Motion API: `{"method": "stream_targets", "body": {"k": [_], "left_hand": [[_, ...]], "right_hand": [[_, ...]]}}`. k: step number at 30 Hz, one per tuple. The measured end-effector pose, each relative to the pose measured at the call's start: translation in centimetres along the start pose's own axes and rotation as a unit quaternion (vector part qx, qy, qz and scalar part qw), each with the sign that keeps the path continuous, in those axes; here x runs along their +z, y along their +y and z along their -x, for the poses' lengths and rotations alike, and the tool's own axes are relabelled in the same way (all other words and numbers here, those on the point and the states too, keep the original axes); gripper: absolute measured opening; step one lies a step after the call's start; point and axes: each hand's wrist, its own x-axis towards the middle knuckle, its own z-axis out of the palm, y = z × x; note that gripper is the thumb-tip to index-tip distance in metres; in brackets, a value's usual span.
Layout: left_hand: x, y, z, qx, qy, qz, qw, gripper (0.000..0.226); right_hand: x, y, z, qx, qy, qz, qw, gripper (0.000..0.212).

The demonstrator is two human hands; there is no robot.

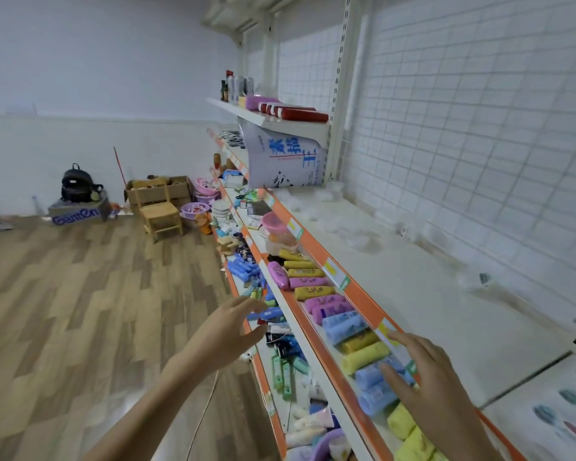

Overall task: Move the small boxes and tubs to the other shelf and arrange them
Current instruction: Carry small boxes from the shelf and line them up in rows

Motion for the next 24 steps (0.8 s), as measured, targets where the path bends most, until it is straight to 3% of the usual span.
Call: {"method": "stream_targets", "body": {"k": [2,6,12,24], "left_hand": [[-0.3,-1.5,-0.4,-0.008,0.006,-0.008,1.000,0.035],[-0.8,-4.9,-2.5,-0.016,0.021,-0.013,1.000,0.033],[-1.8,-11.0,-9.2,-0.010,0.018,0.003,1.000,0.032],[-6.0,-20.7,-26.1,0.065,0.007,0.024,0.998,0.033]], "right_hand": [[1.0,-0.3,-1.3,-0.008,-0.006,0.007,1.000,0.071],[3.2,-1.4,-4.8,-0.016,-0.007,0.012,1.000,0.040],[7.2,-3.1,-12.4,-0.016,0.002,0.007,1.000,0.047],[11.2,-6.2,-28.6,-0.010,0.060,0.069,0.996,0.040]]}}
